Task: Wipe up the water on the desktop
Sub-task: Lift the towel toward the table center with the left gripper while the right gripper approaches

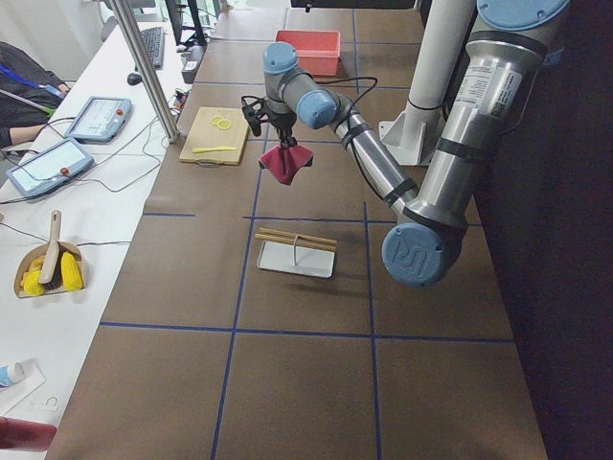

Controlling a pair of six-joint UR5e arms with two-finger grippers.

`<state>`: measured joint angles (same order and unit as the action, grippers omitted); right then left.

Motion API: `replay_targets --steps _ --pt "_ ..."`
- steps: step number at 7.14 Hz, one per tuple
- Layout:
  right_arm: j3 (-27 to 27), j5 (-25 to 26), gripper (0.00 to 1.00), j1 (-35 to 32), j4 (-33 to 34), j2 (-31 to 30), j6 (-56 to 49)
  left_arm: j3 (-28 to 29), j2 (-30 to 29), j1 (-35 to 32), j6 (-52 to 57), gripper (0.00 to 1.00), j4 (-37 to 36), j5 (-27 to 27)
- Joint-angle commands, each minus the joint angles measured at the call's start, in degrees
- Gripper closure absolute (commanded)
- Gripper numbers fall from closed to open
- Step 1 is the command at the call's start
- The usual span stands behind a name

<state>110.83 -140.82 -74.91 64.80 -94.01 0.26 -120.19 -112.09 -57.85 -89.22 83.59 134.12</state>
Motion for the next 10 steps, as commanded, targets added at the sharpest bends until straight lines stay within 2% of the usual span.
replay_targets --steps 1,3,4,5,6,7,9,10 --pt "2.01 1.5 0.0 4.92 -2.22 4.52 2.36 1.18 -7.24 5.52 -17.76 1.0 -0.01 -4.36" --pt "3.78 3.18 0.0 13.08 -2.31 13.02 4.22 5.73 -14.26 8.7 -27.37 1.0 0.52 -7.38" --pt "3.78 3.36 0.0 17.39 -2.31 17.41 6.39 6.02 -15.6 9.76 -29.07 1.0 0.87 -7.38" --pt "3.78 7.54 0.0 21.87 -2.31 21.81 9.72 6.37 -17.45 10.99 -31.0 1.0 0.87 -7.38" --pt "3.78 14.37 0.0 27.4 -2.31 24.38 10.28 6.89 -18.51 11.26 -32.32 1.0 3.48 -7.3" --pt "3.69 18.44 0.0 31.37 -2.31 26.06 10.98 7.16 -18.08 12.57 -32.77 1.0 9.51 -7.3" --pt "3.69 19.45 0.0 33.34 -2.31 26.51 11.07 8.74 -18.34 14.77 -32.86 1.0 18.85 -7.3" --pt "3.78 19.45 0.0 33.86 -2.31 26.51 11.07 8.83 -18.34 15.3 -34.43 1.0 20.63 -7.3"
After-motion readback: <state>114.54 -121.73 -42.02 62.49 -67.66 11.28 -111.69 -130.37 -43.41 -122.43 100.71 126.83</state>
